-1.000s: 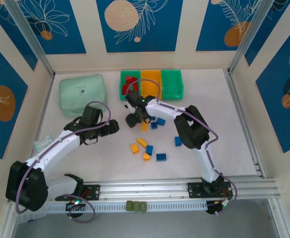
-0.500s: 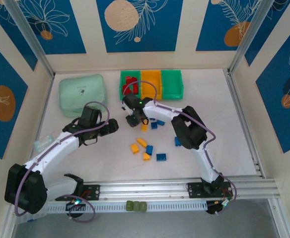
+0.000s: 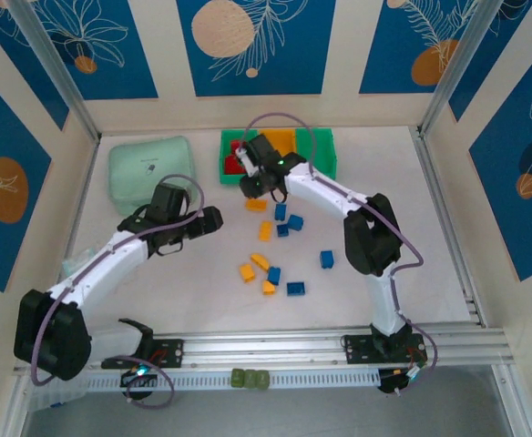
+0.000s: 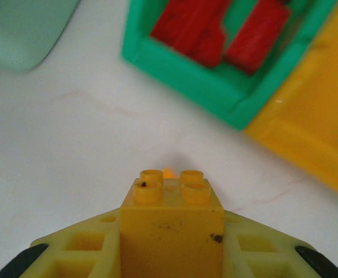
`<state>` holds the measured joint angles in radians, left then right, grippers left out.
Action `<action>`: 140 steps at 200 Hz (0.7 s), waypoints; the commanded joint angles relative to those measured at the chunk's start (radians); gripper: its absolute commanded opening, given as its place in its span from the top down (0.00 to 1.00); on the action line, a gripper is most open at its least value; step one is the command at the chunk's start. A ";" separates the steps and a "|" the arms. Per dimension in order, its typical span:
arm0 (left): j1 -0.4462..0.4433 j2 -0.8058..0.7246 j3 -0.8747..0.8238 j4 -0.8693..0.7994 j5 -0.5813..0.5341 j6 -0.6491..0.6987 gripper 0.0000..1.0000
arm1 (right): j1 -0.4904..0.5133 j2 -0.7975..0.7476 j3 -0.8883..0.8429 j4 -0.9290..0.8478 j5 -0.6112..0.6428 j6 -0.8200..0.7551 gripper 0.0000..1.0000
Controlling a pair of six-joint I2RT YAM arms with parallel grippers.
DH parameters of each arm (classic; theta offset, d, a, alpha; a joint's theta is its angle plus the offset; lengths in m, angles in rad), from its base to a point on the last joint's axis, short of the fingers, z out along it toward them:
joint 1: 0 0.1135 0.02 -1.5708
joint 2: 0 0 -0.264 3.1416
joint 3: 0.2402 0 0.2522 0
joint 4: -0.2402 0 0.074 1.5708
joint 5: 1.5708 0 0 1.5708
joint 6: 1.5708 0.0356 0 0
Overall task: Sort the legos into containers by color
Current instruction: Place the lego in the container.
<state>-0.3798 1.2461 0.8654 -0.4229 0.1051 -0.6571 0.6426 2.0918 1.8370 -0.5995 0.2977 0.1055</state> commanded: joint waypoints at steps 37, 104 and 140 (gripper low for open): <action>0.009 0.114 0.086 0.055 0.035 -0.011 0.01 | -0.145 0.203 0.260 -0.022 0.041 0.057 0.72; 0.009 0.163 0.134 0.056 0.044 -0.016 0.01 | -0.179 0.298 0.446 -0.119 0.016 0.047 0.44; 0.010 0.106 0.096 0.035 0.044 -0.013 0.01 | -0.147 0.153 0.232 -0.073 -0.059 0.038 0.38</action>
<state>-0.3798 1.4052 0.9657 -0.3752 0.1310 -0.6582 0.4652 2.3760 2.1811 -0.6861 0.3218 0.1528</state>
